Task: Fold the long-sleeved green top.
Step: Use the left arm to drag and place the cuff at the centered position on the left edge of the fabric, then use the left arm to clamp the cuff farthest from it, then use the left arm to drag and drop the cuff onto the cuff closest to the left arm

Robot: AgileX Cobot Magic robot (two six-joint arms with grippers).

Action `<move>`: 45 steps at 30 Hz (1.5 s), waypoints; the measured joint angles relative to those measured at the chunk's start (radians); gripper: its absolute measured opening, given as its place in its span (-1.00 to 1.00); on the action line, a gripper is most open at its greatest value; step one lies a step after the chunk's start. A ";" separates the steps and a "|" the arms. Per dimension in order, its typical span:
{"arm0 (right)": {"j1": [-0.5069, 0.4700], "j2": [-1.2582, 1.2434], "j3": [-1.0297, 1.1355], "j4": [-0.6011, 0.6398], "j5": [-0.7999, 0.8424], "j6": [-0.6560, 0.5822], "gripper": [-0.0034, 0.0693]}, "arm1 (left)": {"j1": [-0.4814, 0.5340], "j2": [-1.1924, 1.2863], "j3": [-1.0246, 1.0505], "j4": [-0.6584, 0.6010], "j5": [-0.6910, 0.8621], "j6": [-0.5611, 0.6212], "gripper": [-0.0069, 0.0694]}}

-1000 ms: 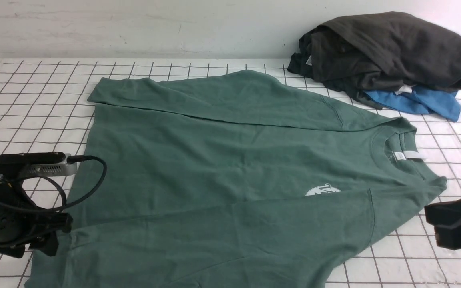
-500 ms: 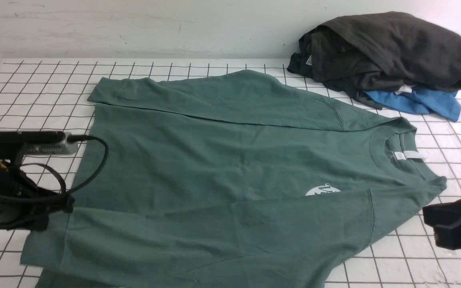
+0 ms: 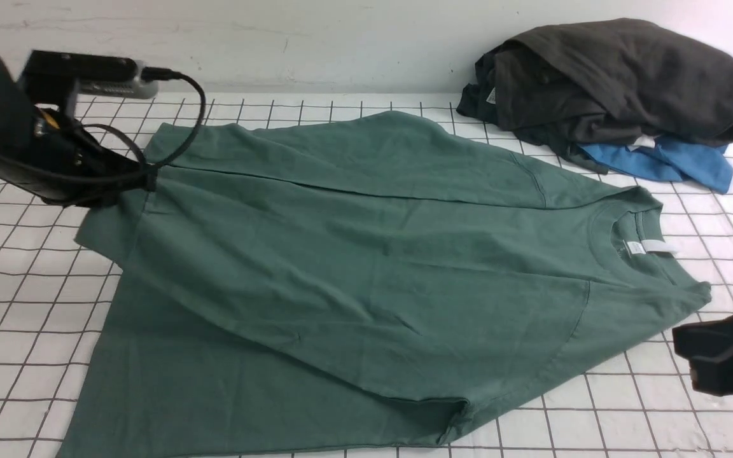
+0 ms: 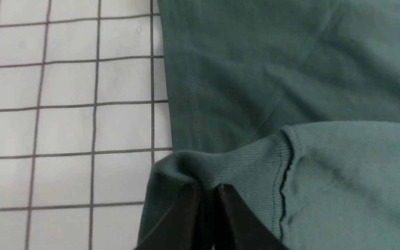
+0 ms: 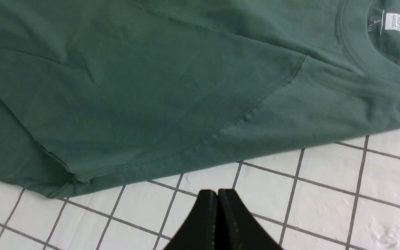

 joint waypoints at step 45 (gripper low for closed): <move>0.000 0.000 0.000 0.016 0.095 -0.014 -0.93 | 0.078 0.666 -1.402 -0.158 0.628 0.085 -0.76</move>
